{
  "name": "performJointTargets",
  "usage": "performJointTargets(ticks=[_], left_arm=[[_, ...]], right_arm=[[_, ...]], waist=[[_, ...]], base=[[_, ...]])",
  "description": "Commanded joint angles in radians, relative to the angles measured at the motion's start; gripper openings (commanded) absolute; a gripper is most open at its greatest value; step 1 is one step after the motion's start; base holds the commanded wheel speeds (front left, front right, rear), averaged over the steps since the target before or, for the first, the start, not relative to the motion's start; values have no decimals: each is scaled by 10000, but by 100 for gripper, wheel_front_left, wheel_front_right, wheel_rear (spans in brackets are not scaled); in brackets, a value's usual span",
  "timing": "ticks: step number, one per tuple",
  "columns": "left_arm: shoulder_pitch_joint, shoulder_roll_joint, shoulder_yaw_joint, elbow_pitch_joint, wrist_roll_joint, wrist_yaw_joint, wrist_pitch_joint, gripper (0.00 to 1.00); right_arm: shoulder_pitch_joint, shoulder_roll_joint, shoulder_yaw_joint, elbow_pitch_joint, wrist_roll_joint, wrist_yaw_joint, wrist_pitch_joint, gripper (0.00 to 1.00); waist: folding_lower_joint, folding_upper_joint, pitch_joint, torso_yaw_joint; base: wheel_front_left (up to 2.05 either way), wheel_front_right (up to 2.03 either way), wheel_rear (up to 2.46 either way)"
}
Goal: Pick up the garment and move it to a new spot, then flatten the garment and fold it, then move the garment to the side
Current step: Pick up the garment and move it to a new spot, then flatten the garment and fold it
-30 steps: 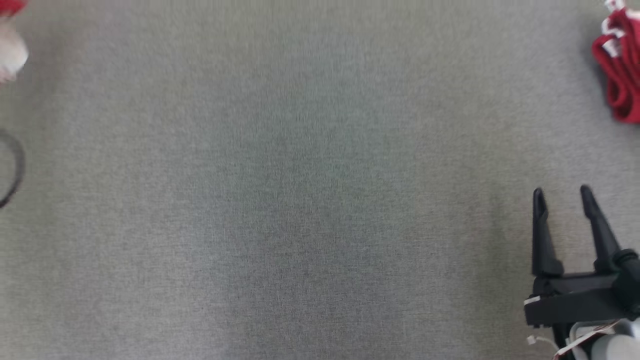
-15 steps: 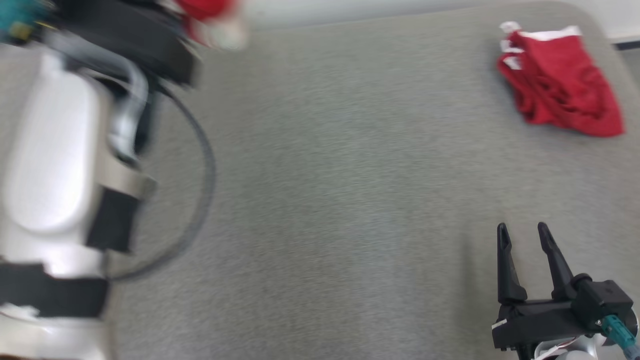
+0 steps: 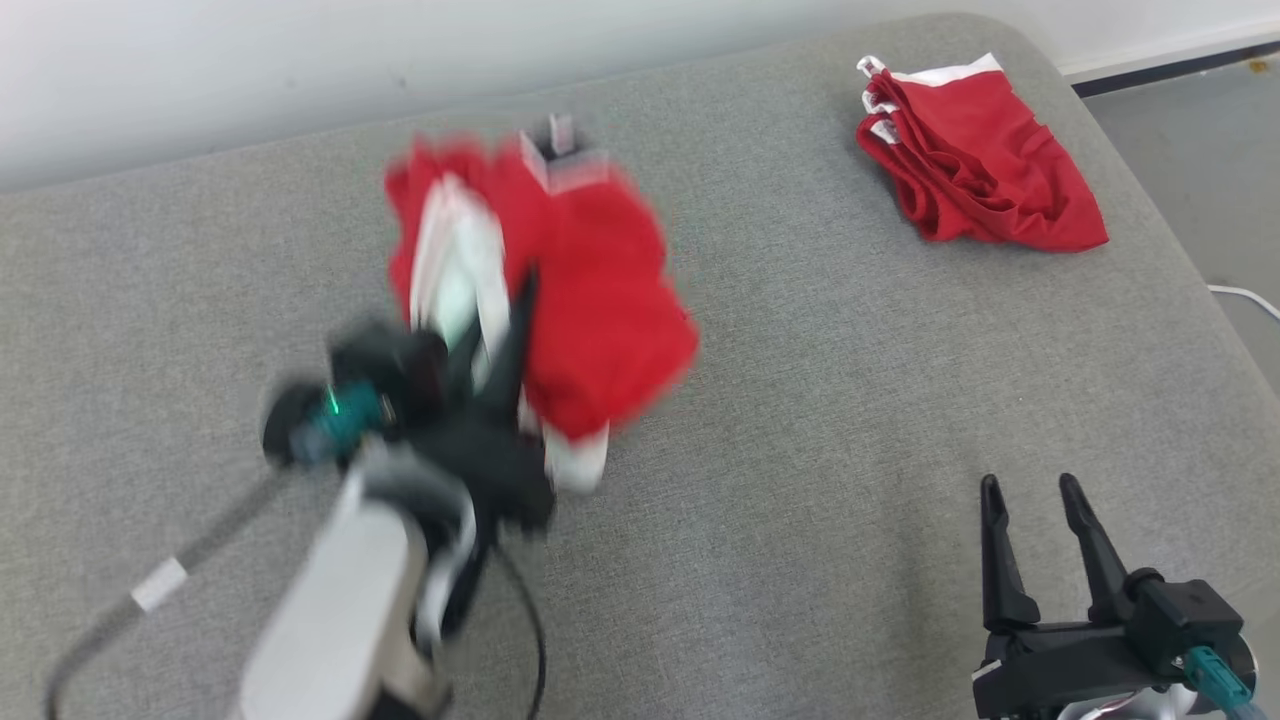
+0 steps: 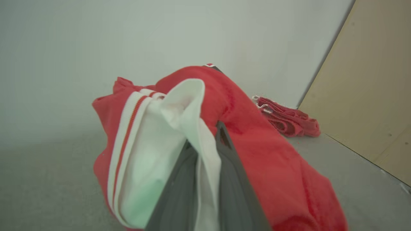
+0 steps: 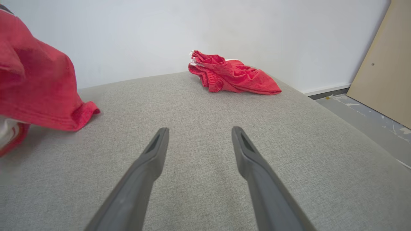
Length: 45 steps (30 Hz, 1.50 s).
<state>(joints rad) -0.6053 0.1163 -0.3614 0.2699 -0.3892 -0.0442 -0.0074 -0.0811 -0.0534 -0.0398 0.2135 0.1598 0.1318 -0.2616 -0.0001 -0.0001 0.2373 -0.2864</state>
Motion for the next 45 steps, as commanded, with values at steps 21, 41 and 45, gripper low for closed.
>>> performJointTargets(ticks=[21,41,45], left_arm=[[2223,942,504,-178,210,405,-2372,100],[6312,1503,3059,-2198,344,859,-2580,100],[6670,1293,3239,-2357,460,812,-2581,100]], right_arm=[[213,-324,-20,-234,-135,-22,-27,100],[903,-384,161,-562,77,-22,88,100],[1027,-366,108,-564,106,-22,113,100]], waist=[[1,1,-1508,2152],[1,1,-2221,2926],[1,1,-2219,2991]], base=[[0,0,0],[0,0,0],[0,0,0]])
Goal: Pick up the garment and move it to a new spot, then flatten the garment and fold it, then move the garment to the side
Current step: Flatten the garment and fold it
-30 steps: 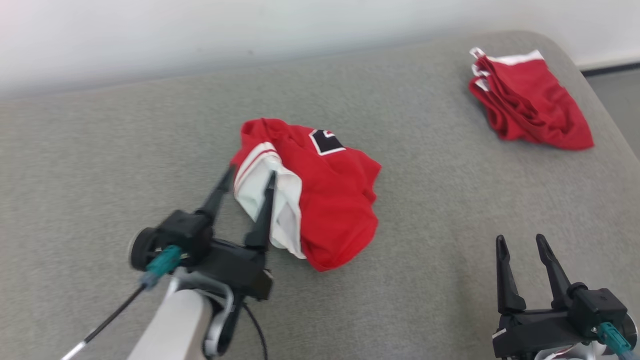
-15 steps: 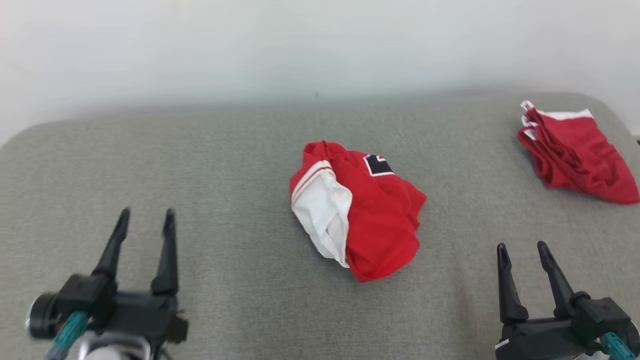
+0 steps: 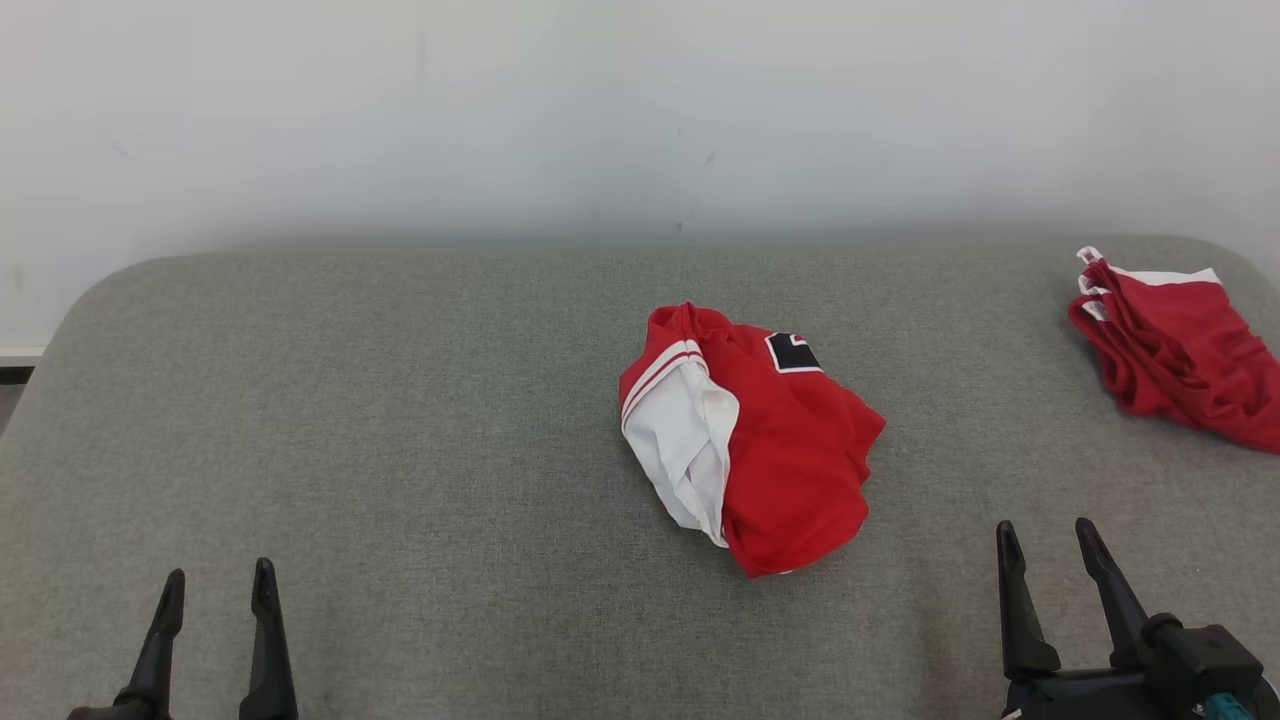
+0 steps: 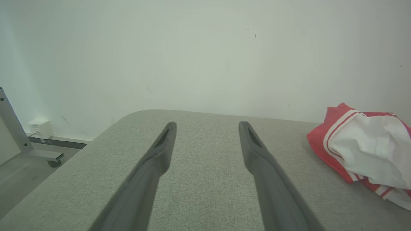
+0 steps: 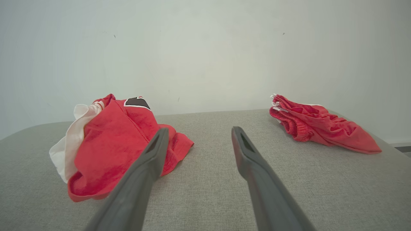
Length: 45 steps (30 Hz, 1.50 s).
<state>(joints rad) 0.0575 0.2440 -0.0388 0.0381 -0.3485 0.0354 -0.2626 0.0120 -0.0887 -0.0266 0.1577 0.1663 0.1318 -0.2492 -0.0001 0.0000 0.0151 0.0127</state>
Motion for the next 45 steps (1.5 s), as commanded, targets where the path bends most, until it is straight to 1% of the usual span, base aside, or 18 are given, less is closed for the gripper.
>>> performJointTargets(ticks=[1,6,11,12,18,24,26,31,35,36,37,38,39,42,45], left_arm=[[67,-24,42,-55,96,-9,-29,100],[-223,-172,7,28,238,-204,-29,100],[-1280,-369,-805,380,447,-696,22,100],[-1599,-504,-972,461,457,-760,28,100],[-3320,-935,-1864,1345,444,-1224,364,100],[-4438,-1121,-2485,2291,365,-1421,871,100],[-4697,-1192,-2706,2513,312,-1484,1022,100],[-5079,-1159,-3156,3169,396,-1556,1453,100],[-5263,-1158,-3273,3749,328,-1548,1676,100],[-5301,-1139,-3293,3884,344,-1529,1722,83],[-5301,-1139,-3293,3884,344,-1529,1722,83],[-5341,-1121,-3297,3990,356,-1528,1702,33],[-5373,-1113,-3266,4107,320,-1511,1659,0],[-5464,-1084,-3154,4441,234,-1402,1516,0],[-5528,-1141,-3095,4429,105,-1421,1240,0]], right_arm=[[100,-5,-9,-14,36,-22,3,100],[-47,1,78,-57,50,-22,77,100],[-213,20,161,-89,36,-22,83,100],[-258,33,184,-94,27,-22,79,100],[-448,134,282,-12,41,-22,33,100],[-504,234,215,150,107,-22,-64,100],[-532,255,177,208,134,-22,-80,100],[-686,306,250,315,175,-22,-132,100],[-753,326,258,361,151,-22,-156,100],[-773,331,248,362,145,-22,-152,100],[-773,331,248,362,145,-22,-152,100],[-787,333,235,369,140,-22,-156,100],[-794,336,223,371,131,-22,-159,100],[-781,346,202,369,96,-22,-160,100],[-606,348,63,289,30,-22,-163,100]], waist=[[1,0,6,5],[1,0,74,-91],[1,0,302,-409],[1,0,364,-503],[1,0,768,-1260],[1,0,1136,-2054],[1,0,1229,-2232],[1,0,1400,-2659],[1,0,1492,-2907],[1,0,1504,-2948],[1,0,1504,-2948],[1,0,1509,-2985],[1,0,1516,-3013],[1,0,1496,-3054],[1,0,1357,-2916]], base=[[0,0,0],[0,0,0],[0,0,0],[0,0,0],[0,0,0],[0,0,0],[0,0,0],[0,0,0],[0,0,0],[0,0,0],[0,0,0],[0,0,0],[0,0,0],[0,0,0],[0,0,0]])
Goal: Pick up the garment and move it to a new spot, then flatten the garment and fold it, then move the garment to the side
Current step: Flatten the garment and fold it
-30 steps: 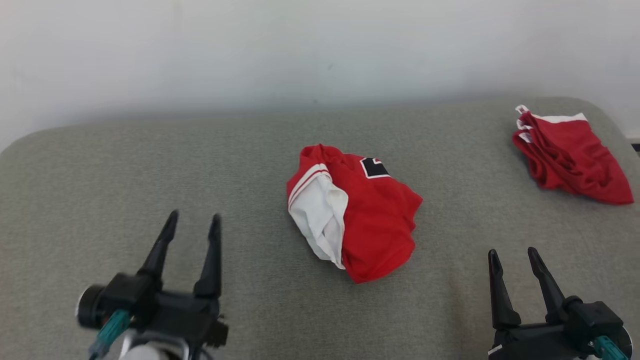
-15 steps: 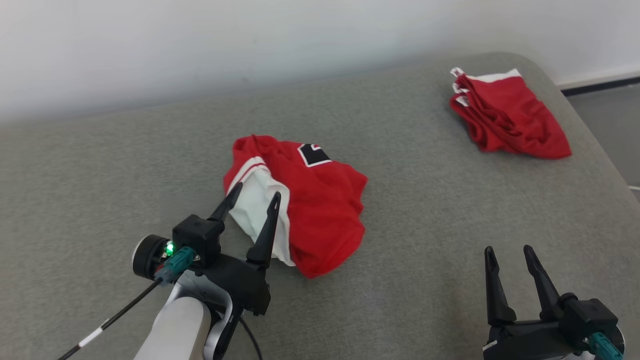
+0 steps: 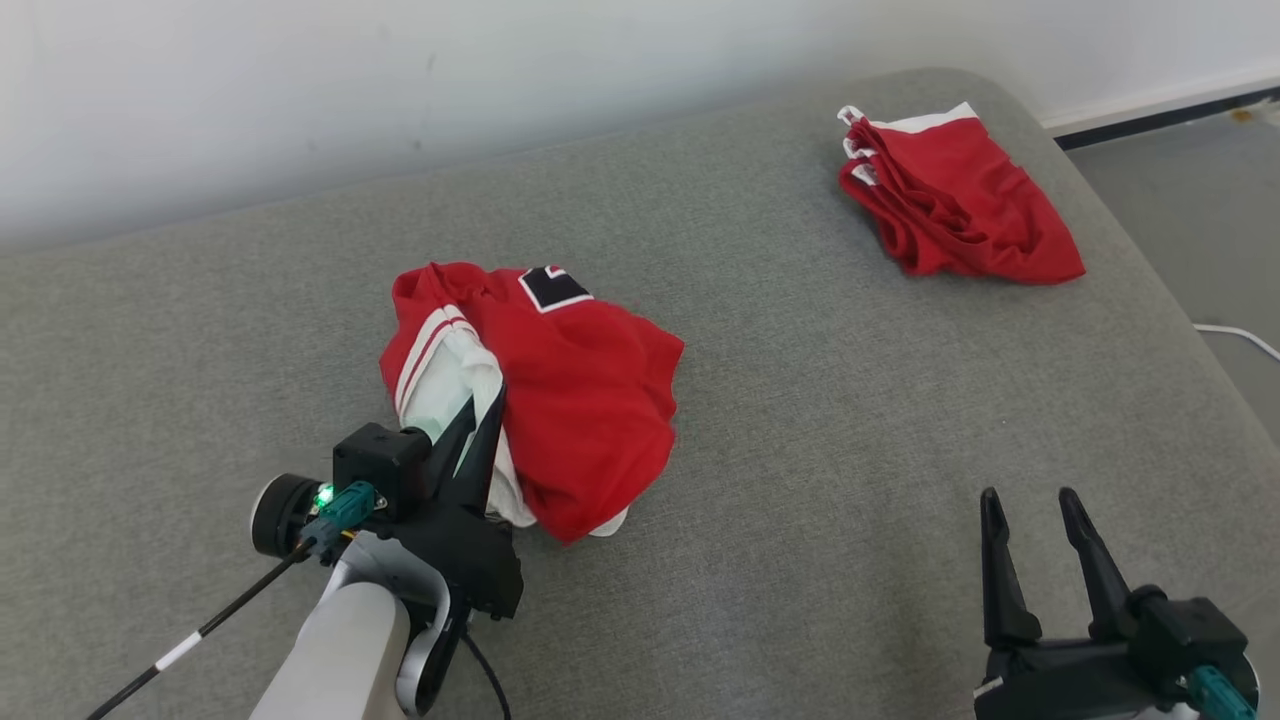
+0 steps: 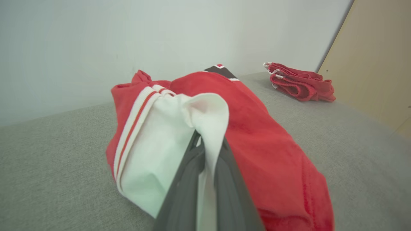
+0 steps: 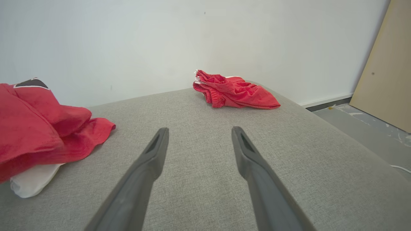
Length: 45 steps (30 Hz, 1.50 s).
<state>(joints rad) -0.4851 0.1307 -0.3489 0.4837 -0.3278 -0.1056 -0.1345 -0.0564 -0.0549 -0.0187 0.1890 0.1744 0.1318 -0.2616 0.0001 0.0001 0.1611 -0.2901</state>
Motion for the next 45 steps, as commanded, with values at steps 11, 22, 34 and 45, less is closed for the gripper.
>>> performJointTargets(ticks=[11,22,34,45], left_arm=[[1762,78,390,-1610,-888,267,-416,0],[3707,-151,188,-878,-1284,348,-814,36],[3978,240,1492,-2650,-705,675,-1322,100],[5121,787,3337,-3963,136,792,-1309,100]], right_arm=[[480,-98,-118,98,-105,-22,-24,100],[400,-222,19,324,-107,-22,-25,100],[676,-342,-81,279,-9,-22,-26,100],[819,-327,75,253,107,-22,-26,100]], waist=[[-1,-1,-914,1838],[-1,-1,-921,2738],[-1,-1,-1239,2943],[-1,-1,-1247,2999]], base=[[0,0,0],[0,0,0],[0,0,0],[0,0,0]])
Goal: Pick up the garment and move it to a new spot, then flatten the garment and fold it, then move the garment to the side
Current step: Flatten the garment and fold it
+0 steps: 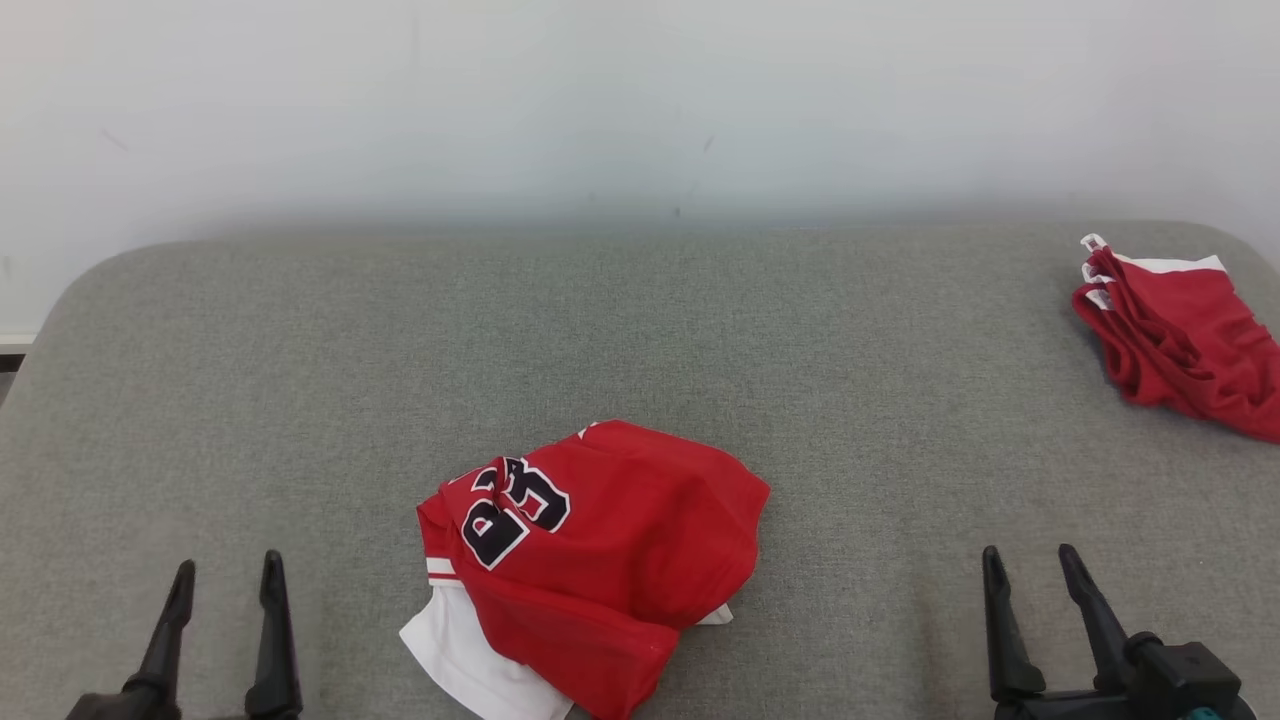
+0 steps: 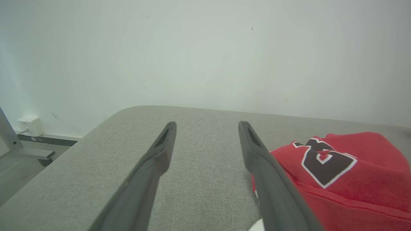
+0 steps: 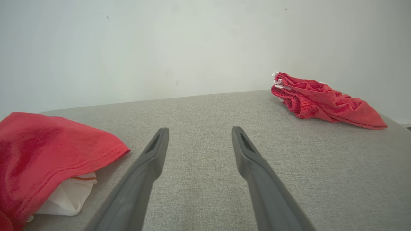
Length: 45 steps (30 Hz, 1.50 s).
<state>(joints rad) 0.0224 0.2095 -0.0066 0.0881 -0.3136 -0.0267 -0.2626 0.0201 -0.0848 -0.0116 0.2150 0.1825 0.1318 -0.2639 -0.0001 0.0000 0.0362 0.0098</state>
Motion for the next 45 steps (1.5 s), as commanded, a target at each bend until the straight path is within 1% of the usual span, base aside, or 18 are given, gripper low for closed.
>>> performJointTargets(ticks=[1,5,7,13,20,24,27,28,29,30,33,36,39,42,45], left_arm=[[131,-2,55,-40,78,-31,-28,100],[330,-161,455,-78,314,-90,-29,100],[392,-266,602,-75,427,-139,-29,100],[377,-540,836,3,655,-315,-30,100],[166,-774,736,47,906,-526,-30,100],[-12,-840,624,116,984,-664,-30,100],[-85,-864,611,191,1013,-709,-30,100],[-118,-874,608,222,1026,-731,-30,100],[-152,-884,611,253,1038,-748,-30,100],[-181,-894,605,288,1045,-765,-30,100],[-194,-912,665,358,1055,-759,-30,100],[-140,-942,742,352,1056,-739,-30,100],[1,-1013,817,364,1028,-739,-30,100],[121,-1067,885,369,1034,-747,-30,100],[167,-1109,936,371,1058,-751,-31,100]], right_arm=[[63,-27,47,16,37,-22,-3,100],[55,-69,340,52,130,-22,9,100],[-23,-157,707,77,153,-22,69,100],[-332,-474,2715,55,405,-22,441,100],[-844,-532,4965,413,950,-22,693,100],[-1297,-439,5703,936,1153,-22,644,100],[-1711,-307,6108,1672,1354,-22,680,100],[-1849,-280,6272,1996,1409,-22,799,83],[-2012,-258,6369,2214,1449,-22,772,17],[-2170,-231,6402,2391,1543,-22,664,0],[-2432,-293,6341,2788,1664,-22,372,0],[-2601,-485,6059,2870,1672,-22,203,0],[-2802,-891,5182,2608,1582,-22,39,0],[-2911,-1440,3989,2054,1431,-22,-11,0],[-2937,-2056,3010,1432,1209,-22,-12,0]], waist=[[1,0,3,6],[1,0,-12,24],[1,0,-25,21],[1,0,-165,145],[1,0,-154,657],[1,0,-62,1001],[1,0,-23,1136],[1,0,-9,1164],[1,0,-4,1188],[1,0,-2,1198],[1,0,-27,1123],[1,0,-65,993],[1,0,-104,740],[1,0,-126,451],[1,0,-115,226]], base=[[0,0,0],[0,0,0],[0,0,0],[0,0,0],[0,0,0],[0,0,0],[0,0,0],[0,0,0],[0,0,0],[0,0,0],[0,0,0],[0,0,0],[0,0,0],[0,0,0],[0,0,0]])
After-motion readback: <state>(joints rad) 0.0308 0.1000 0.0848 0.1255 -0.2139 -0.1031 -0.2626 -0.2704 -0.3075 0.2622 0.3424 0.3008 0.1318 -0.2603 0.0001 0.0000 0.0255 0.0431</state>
